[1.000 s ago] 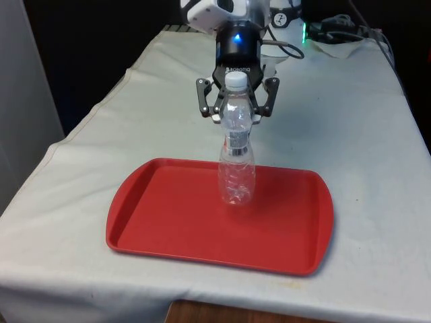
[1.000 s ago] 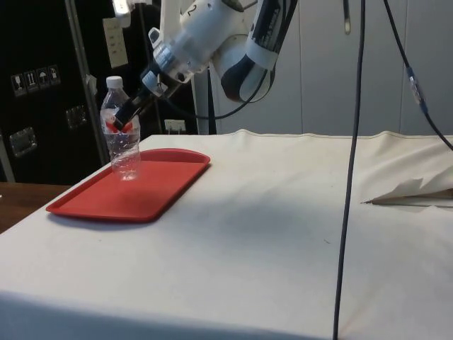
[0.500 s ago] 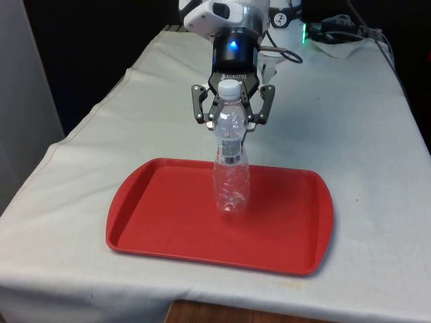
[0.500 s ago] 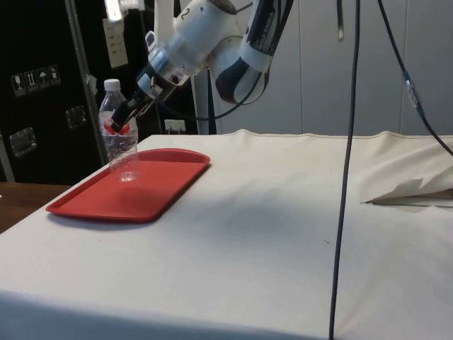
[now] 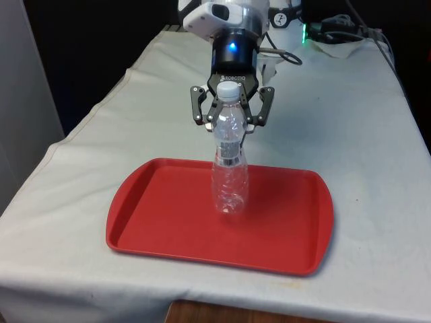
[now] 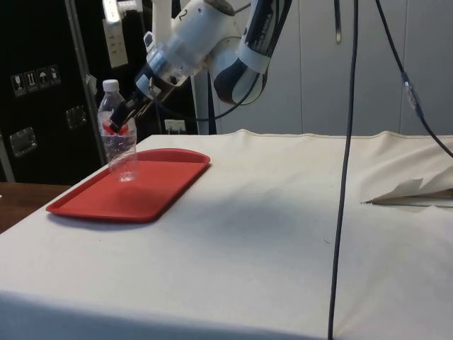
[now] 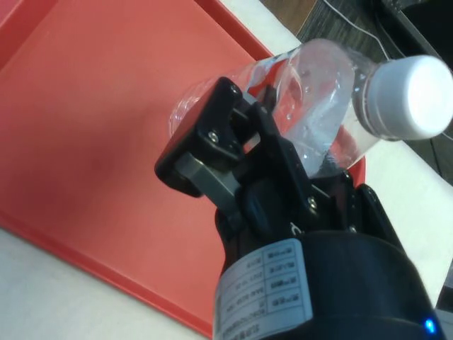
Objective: Place the bottle upright on the tray.
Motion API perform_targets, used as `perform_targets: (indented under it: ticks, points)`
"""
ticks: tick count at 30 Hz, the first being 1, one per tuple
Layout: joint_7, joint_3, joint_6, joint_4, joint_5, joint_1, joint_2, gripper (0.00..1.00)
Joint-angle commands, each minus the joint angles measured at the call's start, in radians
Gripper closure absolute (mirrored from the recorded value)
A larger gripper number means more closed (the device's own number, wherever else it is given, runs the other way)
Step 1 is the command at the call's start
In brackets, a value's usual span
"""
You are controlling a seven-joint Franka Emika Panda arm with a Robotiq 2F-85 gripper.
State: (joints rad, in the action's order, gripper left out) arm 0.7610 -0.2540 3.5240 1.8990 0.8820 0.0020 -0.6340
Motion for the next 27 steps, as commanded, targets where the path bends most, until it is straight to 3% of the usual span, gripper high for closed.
perform_targets:
  ticks: [1, 19, 20, 21, 27]
  points:
    - [-0.002, 0.0, -0.001, -0.009, -0.001, 0.0, -0.008, 0.86]
    - [-0.003, -0.009, -0.031, -0.081, -0.002, -0.003, -0.063, 0.86]
    - [-0.003, -0.011, -0.032, -0.072, -0.001, 0.001, -0.055, 0.86]
    - [-0.002, -0.009, -0.032, -0.086, -0.001, -0.004, -0.069, 0.86]
    - [-0.001, -0.017, -0.027, -0.101, -0.003, -0.006, -0.085, 0.86]
